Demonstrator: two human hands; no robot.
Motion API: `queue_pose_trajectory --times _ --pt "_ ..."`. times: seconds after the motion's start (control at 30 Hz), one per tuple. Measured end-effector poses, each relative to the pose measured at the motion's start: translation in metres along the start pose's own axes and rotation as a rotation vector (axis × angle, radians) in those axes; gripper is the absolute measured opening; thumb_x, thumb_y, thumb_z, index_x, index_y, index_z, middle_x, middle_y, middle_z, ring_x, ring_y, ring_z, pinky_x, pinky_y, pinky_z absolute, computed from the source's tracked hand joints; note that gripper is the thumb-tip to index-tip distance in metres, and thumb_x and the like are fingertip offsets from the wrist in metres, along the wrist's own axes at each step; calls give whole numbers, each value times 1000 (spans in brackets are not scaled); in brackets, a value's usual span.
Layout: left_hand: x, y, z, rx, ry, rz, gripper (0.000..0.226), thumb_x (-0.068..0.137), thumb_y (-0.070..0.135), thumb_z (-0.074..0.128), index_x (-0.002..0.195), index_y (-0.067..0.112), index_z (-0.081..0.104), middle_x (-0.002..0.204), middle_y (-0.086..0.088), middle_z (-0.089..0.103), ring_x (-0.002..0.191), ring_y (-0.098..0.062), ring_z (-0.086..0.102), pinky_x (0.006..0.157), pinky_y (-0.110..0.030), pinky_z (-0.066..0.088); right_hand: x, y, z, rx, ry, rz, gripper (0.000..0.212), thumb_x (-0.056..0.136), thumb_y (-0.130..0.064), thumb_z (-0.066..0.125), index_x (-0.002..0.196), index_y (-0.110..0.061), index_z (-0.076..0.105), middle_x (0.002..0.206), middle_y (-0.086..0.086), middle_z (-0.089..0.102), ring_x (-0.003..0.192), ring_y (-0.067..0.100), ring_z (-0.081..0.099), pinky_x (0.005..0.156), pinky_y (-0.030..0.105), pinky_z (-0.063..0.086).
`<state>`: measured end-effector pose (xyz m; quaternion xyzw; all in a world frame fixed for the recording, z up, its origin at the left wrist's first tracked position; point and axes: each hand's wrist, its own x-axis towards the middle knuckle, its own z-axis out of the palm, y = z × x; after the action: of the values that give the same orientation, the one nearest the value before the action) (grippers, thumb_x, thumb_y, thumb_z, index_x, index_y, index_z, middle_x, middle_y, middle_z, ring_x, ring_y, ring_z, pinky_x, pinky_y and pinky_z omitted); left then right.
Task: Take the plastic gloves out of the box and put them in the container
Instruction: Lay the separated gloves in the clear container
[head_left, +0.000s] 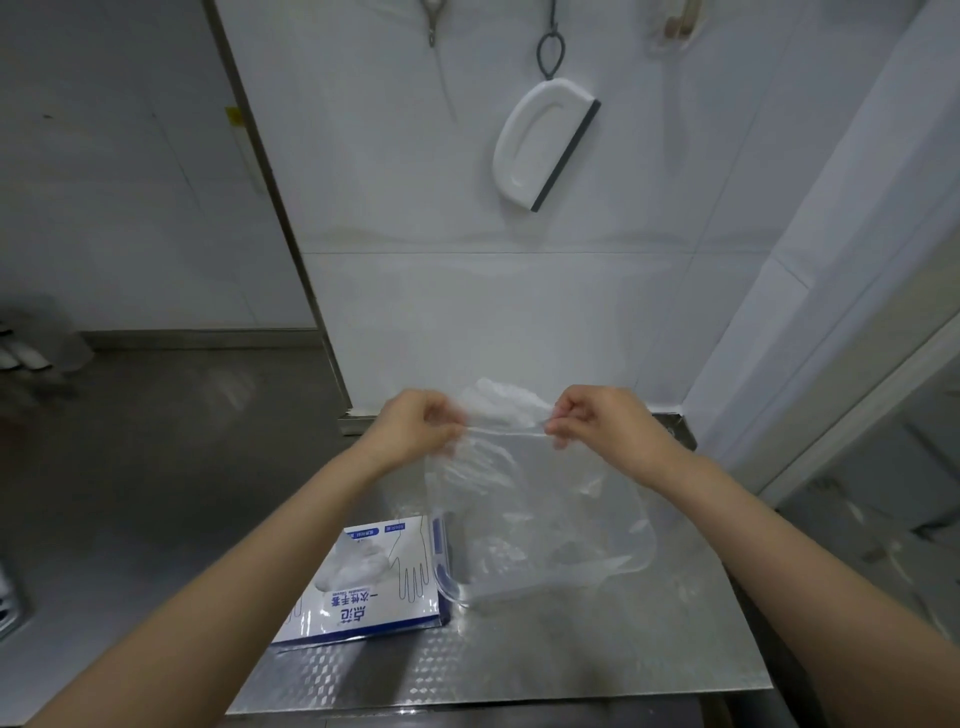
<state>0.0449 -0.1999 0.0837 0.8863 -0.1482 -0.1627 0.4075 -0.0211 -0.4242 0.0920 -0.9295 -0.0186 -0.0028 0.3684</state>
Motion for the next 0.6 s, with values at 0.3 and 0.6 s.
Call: queue_pose_trajectory --times 0.3,0.6 --pt "-14 22 8 37 431 597 10 75 -1 61 76 9 59 83 3 56 81 -8 51 78 -11 37 -24 -18 -13 -283 448 -700 6 86 -4 63 85 -7 67 84 1 65 81 16 58 72 25 46" --pt "-3 -36 49 743 36 613 27 70 -2 69 73 23 62 84 7 44 87 -11 34 69 -25 18 -36 54 58 -402 -162 -332 37 87 -3 52 113 -28 59 117 -11 52 96 8 55 70 27 46"
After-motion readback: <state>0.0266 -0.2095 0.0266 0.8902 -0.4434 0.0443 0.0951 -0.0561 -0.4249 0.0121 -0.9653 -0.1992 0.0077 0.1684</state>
